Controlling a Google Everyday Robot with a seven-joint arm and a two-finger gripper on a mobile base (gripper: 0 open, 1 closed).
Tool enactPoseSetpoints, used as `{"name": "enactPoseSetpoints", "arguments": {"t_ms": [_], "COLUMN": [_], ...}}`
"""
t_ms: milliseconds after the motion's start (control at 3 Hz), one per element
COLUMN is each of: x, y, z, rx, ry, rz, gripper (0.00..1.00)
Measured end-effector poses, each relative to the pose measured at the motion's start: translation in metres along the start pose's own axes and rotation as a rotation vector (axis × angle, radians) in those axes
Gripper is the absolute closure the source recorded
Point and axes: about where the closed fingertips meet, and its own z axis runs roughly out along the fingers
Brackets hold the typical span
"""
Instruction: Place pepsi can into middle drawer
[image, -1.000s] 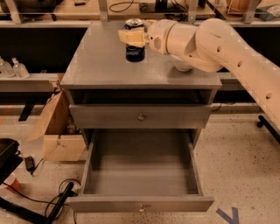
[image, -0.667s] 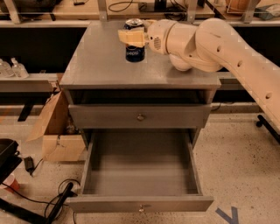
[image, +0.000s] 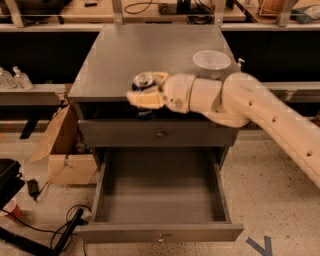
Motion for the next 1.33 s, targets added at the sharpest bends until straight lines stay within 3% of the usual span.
{"name": "enactPoseSetpoints", "arguments": {"t_ms": [333, 667, 1000, 1333], "x": [0.046, 0.103, 0.108, 0.155], "y": [0.048, 0.081, 0.082, 0.096], "z": [0.000, 0.007, 0.009, 0.028], "rx": [-0.150, -0.303, -0.304, -0.317], "ry": [-0.003, -0.040, -0.043, -0.072], "rz": [-0.023, -0.021, -0.020, -0.004], "gripper": [1.00, 1.00, 1.00, 1.00]}}
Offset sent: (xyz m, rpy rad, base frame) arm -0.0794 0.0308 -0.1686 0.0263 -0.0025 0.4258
